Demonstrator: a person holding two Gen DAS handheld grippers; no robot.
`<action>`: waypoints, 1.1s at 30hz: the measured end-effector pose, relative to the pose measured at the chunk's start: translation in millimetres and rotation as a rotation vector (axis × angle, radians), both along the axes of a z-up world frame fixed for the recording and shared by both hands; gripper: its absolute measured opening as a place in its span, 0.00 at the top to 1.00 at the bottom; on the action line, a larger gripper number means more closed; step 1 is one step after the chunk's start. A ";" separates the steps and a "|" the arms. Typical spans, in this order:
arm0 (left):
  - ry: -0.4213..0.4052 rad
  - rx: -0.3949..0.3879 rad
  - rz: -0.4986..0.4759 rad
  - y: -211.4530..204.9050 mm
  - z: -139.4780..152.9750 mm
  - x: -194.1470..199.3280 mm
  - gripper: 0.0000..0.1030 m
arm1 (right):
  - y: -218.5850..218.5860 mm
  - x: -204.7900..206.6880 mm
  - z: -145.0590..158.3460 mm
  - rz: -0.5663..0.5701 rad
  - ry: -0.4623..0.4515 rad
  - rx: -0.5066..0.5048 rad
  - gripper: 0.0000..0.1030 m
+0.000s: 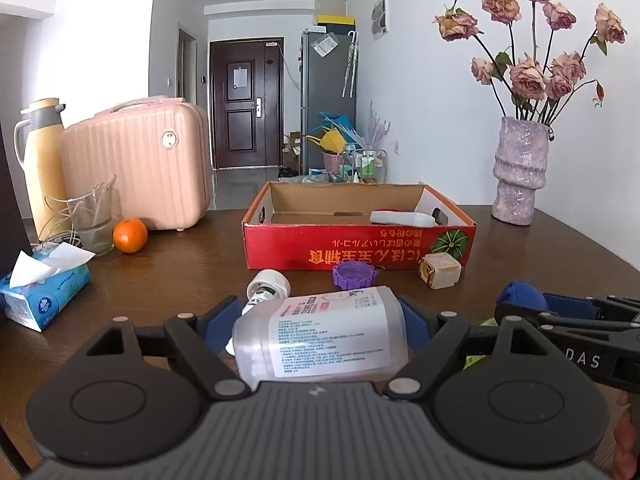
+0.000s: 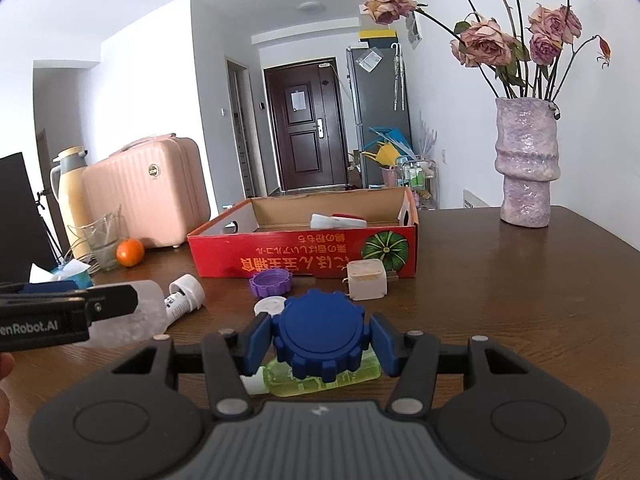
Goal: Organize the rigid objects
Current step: 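Carry the blue cap and white bottle over the red cardboard box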
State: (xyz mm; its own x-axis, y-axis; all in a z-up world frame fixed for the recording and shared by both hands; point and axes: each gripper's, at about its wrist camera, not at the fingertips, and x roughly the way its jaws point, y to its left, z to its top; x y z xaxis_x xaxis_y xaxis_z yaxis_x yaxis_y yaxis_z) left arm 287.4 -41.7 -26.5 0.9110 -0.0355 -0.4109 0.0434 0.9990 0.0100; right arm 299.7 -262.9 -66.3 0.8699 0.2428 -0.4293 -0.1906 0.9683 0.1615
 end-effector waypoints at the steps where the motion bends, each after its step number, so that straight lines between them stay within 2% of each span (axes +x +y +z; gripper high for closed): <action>1: -0.001 0.001 0.002 -0.1 1.0 1.0 0.19 | 1.0 0.4 1.4 0.000 -0.003 -0.002 0.48; 18: -0.044 -0.025 0.043 3.4 30.8 30.6 0.19 | 12.3 22.8 29.5 -0.012 -0.064 -0.014 0.49; 33: -0.056 -0.076 0.092 -1.2 40.7 89.1 0.19 | 19.3 78.6 47.1 -0.061 -0.138 -0.018 0.48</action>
State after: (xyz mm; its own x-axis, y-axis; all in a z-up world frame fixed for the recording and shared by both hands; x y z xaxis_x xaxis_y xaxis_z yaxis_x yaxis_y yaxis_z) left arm 376.4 -42.9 14.3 0.9333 0.0201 -0.3585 -0.0468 0.9967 -0.0659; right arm 378.3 -243.6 -19.1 0.9339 0.1814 -0.3080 -0.1508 0.9812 0.1206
